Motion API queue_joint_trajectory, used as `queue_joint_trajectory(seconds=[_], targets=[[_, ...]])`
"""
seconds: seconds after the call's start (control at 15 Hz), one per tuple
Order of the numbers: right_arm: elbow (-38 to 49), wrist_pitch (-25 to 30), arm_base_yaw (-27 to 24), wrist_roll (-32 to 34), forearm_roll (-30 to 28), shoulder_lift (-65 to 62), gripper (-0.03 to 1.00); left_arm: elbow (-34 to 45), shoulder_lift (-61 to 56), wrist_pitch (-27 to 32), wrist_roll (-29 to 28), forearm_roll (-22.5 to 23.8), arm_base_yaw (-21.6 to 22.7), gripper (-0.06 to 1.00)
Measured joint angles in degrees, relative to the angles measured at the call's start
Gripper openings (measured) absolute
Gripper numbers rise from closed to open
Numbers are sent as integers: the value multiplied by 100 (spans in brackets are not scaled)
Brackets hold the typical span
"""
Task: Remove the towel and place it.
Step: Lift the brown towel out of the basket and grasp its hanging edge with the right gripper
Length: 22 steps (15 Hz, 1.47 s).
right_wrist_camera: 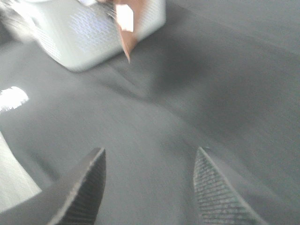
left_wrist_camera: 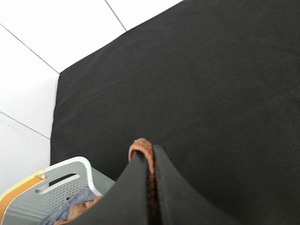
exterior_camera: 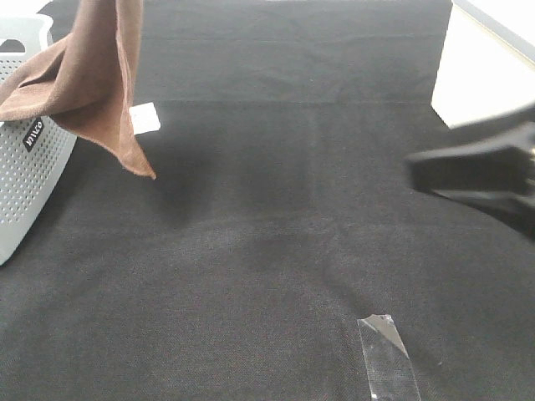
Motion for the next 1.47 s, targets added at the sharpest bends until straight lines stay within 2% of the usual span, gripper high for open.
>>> queue_joint_trajectory(seconds=[0.13,0.33,0.4,0.47,0.53,0.8,1.07,1.27,1.47], targets=[[-34,-940,882,-751,894,642,55,0,74,-6,-86,6,0,0],[-367,-3507,2819,-1306,2389,1902,55,0,97,-63,-223,17,0,0],[-693,-3988,3231,-1346,2659,2332,55,0,103,-92,-286,17,0,0],[-1037,-4171,3535,-1358,2785,2779,55,0,115,-115,-304,29,0,0],[-1415,-4148,3684,-1387,2836,3209,55,0,126,-132,-321,34,0,0],[-2401,-3592,3707,-1295,2893,4412,55,0,132,-138,-321,52,0,0],[-2773,-3146,3707,-1375,2985,5311,55,0,132,-138,-229,103,0,0],[-3083,-2985,3707,-1788,3100,5506,55,0,132,-138,-166,126,0,0],[-3655,-3071,3707,-1558,3105,5827,55,0,132,-138,-143,138,0,0]])
